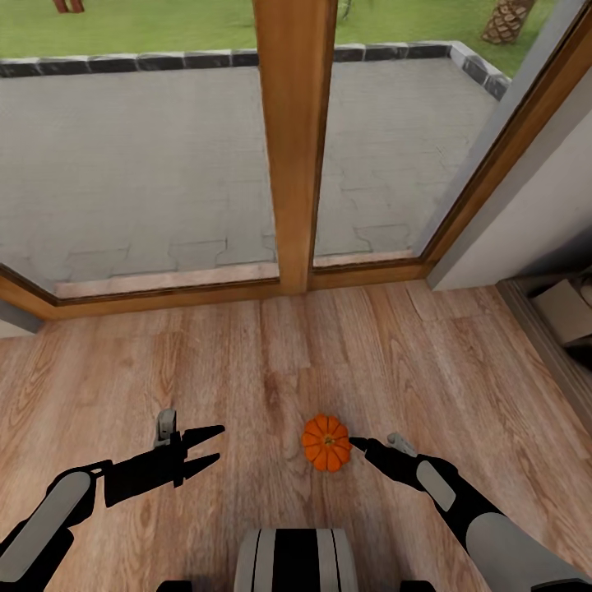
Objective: Place each of the two pumpkins and all three candles from the living room inside a cabinet in the living room (use any cabinet), then make sure every cabinet is closed, and position the cauldron so it is next to a table in the living room.
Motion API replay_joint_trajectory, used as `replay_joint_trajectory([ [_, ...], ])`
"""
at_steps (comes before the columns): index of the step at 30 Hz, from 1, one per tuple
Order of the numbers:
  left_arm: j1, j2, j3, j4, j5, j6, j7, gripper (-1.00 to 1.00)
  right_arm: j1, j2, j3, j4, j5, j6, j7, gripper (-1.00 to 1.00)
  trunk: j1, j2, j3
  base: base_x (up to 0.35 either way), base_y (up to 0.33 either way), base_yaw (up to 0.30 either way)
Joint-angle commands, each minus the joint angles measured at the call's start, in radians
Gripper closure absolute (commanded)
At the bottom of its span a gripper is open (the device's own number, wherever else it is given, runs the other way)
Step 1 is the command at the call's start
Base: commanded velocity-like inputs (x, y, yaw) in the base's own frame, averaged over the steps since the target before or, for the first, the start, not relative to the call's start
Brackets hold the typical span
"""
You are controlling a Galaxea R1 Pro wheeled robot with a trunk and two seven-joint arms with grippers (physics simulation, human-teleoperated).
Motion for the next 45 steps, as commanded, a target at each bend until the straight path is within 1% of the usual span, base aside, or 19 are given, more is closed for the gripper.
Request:
replay_joint_trajectory([
  [1, 0.000, 0.001, -0.001, 0.001, -0.008, 0.001, -0.009, -1.00, 0.000, -0.001, 0.004, -0.001, -0.004, 0.002, 0.001, -1.00, 0.000, 0.000, -0.001, 0.000, 0.000, 0.000],
  [6, 0.000, 0.001, -0.001, 0.001, -0.008, 0.001, -0.009, -1.00, -0.001, -0.001, 0.005, -0.001, -0.004, 0.002, 0.001, -1.00, 0.000, 0.000, -0.001, 0.000, 0.005, 0.000],
  [15, 0.000, 0.000, -0.001, 0.001, -0.008, 0.001, -0.009, -1.00, 0.000, -0.001, 0.006, -0.001, -0.004, 0.002, 0.001, -1.00, 0.000, 0.000, -0.001, 0.000, 0.100, 0.000],
  [29, 0.000, -0.001, -0.001, 0.001, -0.008, 0.001, -0.009, -1.00, 0.000, -0.001, 0.006, -0.001, -0.004, 0.002, 0.003, -1.00, 0.000, 0.000, -0.001, 0.000, 0.009, 0.000],
  [36, 0.000, -0.002, -0.001, 0.001, -0.008, 0.001, -0.009, -1.00, 0.000, -0.001, 0.006, -0.001, -0.004, 0.002, 0.003, -1.00, 0.000, 0.000, -0.001, 0.082, 0.120, 0.000],
  [45, 0.000, -0.002, -0.001, 0.000, -0.008, 0.001, -0.009, -1.00, 0.000, 0.000, 0.006, -0.001, -0.004, 0.002, 0.003, -1.00, 0.000, 0.000, -0.001, 0.019, 0.026, 0.000],
])
